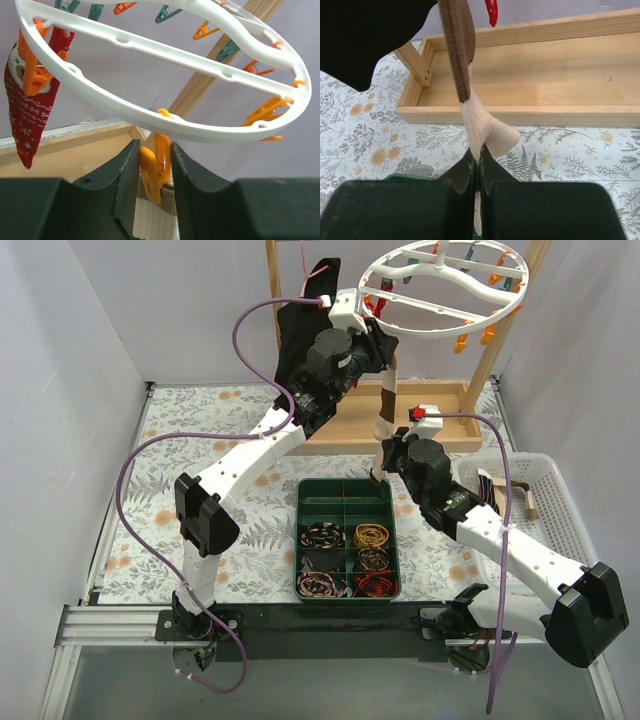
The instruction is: Remove the socks clipped to the hanger
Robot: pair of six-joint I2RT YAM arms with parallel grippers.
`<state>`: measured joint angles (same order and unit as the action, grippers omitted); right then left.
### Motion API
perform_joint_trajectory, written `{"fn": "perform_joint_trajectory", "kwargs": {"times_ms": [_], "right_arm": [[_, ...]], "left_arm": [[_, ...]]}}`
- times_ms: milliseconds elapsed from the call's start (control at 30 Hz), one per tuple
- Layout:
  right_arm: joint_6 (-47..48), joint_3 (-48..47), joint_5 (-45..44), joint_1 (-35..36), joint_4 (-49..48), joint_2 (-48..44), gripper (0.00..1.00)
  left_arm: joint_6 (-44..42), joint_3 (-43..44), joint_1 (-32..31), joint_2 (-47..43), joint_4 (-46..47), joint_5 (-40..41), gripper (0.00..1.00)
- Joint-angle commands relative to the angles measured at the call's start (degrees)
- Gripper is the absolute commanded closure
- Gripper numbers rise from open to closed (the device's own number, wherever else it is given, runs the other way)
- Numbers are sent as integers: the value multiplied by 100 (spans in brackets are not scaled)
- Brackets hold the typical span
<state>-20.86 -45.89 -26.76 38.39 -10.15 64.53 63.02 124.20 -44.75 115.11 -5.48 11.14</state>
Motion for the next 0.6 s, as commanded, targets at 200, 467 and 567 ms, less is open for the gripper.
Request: {"fn": "perform_joint_trajectory", "kwargs": {"times_ms": [200,467,567], "right_arm": [[-216,264,-197,37,110,-441,99],[-453,511,-804,-68,847,-1030,99],[-629,485,-761,-454,1460,-1381,99]], "left_arm": [[43,263,-16,-6,73,-112,100],[333,-89,-42,-261,64,-551,100],[386,-256,-86,-401,29,-735,100]]}}
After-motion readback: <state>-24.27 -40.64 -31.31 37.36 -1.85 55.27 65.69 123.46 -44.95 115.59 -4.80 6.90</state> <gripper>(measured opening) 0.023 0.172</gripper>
